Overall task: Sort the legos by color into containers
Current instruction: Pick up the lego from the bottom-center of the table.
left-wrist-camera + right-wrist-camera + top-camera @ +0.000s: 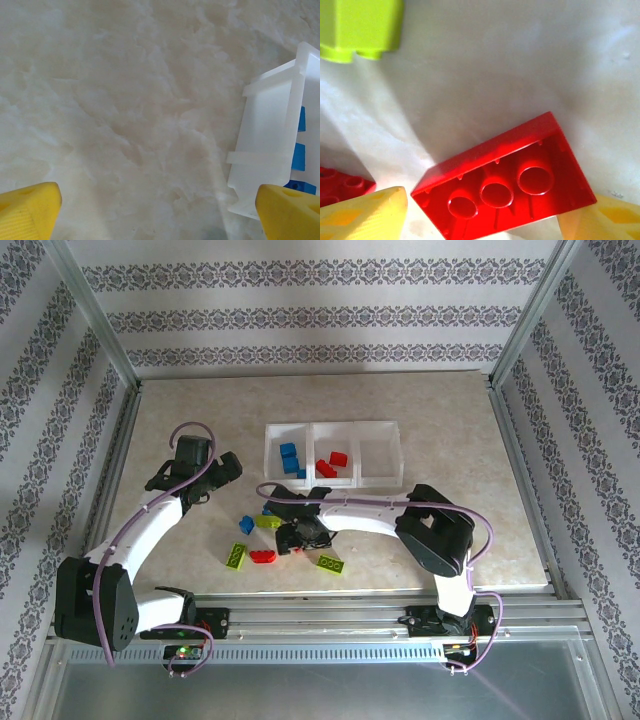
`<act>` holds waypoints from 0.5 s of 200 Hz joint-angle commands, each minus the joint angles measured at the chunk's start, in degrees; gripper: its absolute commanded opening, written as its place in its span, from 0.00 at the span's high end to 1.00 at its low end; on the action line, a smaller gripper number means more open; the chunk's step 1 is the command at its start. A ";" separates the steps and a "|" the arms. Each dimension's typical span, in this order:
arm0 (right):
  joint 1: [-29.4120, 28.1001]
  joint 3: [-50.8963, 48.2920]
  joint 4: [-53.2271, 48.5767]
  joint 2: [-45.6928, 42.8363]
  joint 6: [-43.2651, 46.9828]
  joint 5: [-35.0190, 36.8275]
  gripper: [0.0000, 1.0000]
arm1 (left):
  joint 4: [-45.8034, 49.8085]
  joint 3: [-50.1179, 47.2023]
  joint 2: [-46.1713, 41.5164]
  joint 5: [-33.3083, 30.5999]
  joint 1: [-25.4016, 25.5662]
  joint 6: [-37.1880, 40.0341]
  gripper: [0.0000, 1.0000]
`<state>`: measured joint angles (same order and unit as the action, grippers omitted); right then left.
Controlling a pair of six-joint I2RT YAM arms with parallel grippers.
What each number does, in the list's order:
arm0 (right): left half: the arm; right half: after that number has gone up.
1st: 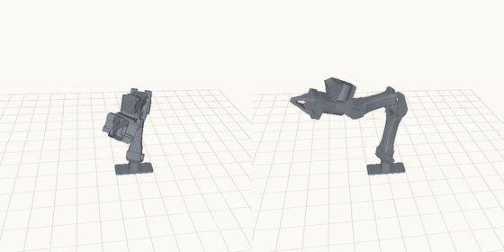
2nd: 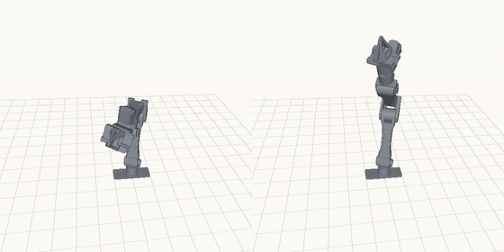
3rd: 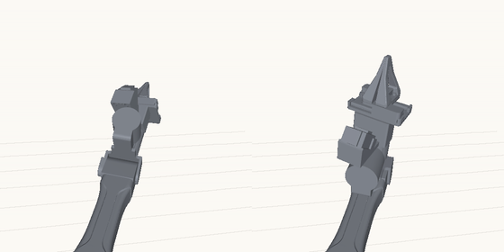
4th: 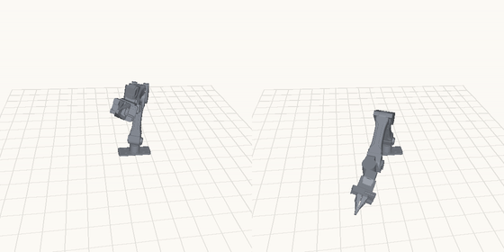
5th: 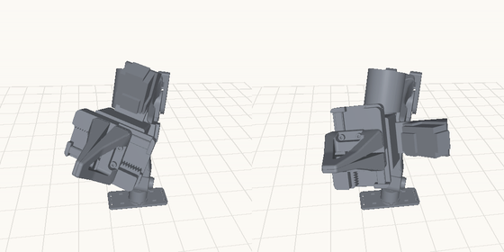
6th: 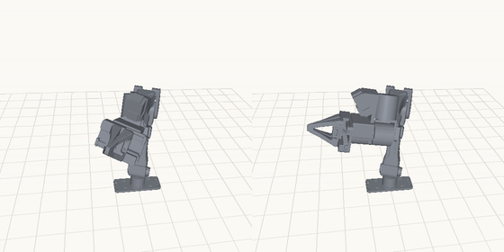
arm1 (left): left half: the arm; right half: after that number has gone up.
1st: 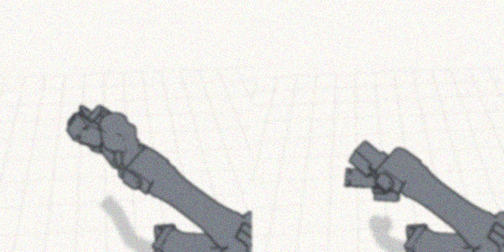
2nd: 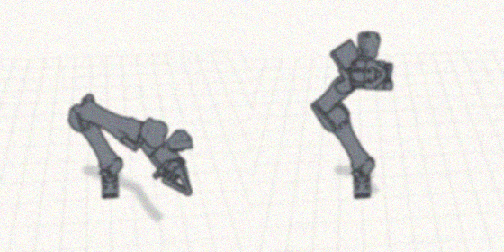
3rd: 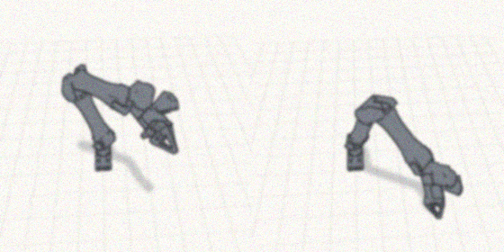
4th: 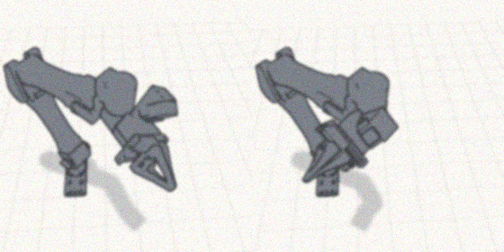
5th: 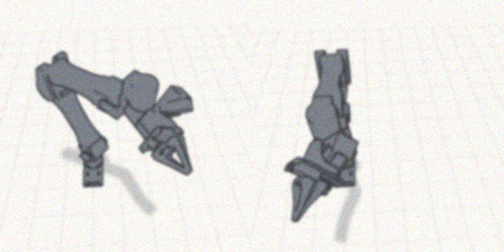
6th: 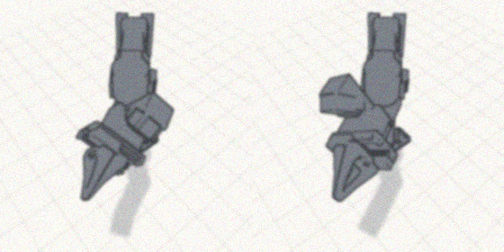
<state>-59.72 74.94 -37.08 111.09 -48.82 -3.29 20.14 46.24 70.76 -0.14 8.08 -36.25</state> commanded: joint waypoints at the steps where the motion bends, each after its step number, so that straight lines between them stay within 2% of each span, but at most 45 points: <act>1: 0.71 2.75 -1.28 1.42 2.31 2.50 0.22 | 0.34 -0.62 -1.09 0.14 -1.22 0.74 0.00; 50: 0.74 6.51 -4.22 4.10 4.65 5.24 0.24 | 0.16 -0.71 -1.05 0.21 -1.44 0.65 0.00; 100: 0.49 7.92 -6.21 5.98 6.09 6.21 0.37 | -0.01 -0.74 -0.76 0.35 -1.66 0.65 0.00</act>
<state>-59.35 80.99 -39.90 115.81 -44.12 0.80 20.14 45.95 70.76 -0.14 7.38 -36.25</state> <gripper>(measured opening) 0.651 0.995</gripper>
